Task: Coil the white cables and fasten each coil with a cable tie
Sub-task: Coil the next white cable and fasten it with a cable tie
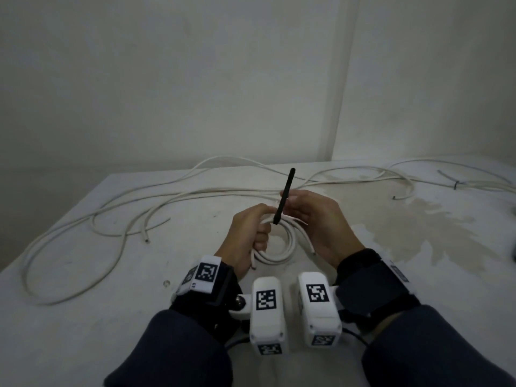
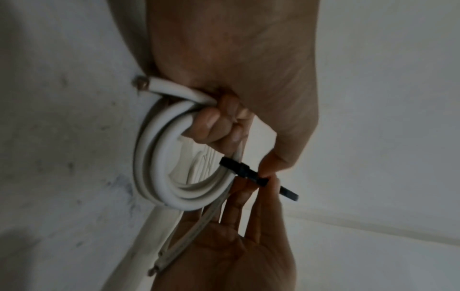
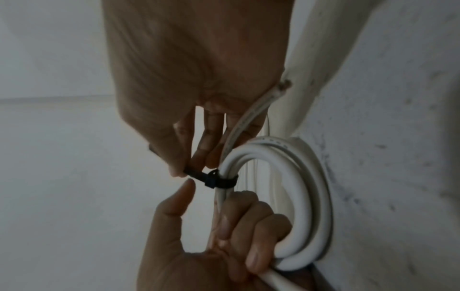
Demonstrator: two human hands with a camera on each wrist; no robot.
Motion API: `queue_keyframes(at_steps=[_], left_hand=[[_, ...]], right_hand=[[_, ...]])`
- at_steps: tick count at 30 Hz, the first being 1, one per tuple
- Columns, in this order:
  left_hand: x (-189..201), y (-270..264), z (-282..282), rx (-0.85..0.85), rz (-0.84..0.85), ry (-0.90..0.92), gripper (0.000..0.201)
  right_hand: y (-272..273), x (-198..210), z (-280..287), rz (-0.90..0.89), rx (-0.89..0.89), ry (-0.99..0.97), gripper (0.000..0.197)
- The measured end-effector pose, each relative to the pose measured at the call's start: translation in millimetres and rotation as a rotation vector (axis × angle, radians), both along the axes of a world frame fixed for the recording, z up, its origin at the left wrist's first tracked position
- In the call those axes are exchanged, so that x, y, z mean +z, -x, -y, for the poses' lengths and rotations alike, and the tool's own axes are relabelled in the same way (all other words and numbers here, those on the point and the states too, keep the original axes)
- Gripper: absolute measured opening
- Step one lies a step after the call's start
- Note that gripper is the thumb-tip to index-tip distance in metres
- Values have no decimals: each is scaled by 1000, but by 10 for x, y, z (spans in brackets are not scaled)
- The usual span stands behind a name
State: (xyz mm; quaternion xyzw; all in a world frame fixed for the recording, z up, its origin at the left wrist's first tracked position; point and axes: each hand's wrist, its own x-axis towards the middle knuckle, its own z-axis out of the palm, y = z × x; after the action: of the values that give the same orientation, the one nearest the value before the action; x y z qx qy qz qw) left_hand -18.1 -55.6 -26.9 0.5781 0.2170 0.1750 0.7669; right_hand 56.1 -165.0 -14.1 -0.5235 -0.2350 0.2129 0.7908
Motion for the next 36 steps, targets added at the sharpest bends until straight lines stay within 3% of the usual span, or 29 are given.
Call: queue_keyframes(at_steps=[3, 7, 17, 22, 27, 33, 36], left_hand=[[-12, 12, 5, -46, 34, -59, 9], [-22, 30, 32, -61, 61, -209, 15], [-9, 31, 58, -118, 48, -290, 20], [-6, -2, 85, -136, -1, -321, 23], [0, 33, 85, -144, -33, -370, 27], [-5, 115, 149, -61, -22, -338, 23], [-2, 92, 228, -59, -26, -332, 24]], right_hand=[[17, -30, -18, 82, -27, 45, 5], [-5, -60, -11, 96, -87, 55, 10], [-29, -23, 11, 241, -258, 107, 19], [-69, -100, -23, 96, -311, 142, 25], [23, -74, -14, -164, -243, 107, 11], [30, -33, 129, -176, -36, 152, 9], [-17, -9, 211, -166, -47, 203, 10]])
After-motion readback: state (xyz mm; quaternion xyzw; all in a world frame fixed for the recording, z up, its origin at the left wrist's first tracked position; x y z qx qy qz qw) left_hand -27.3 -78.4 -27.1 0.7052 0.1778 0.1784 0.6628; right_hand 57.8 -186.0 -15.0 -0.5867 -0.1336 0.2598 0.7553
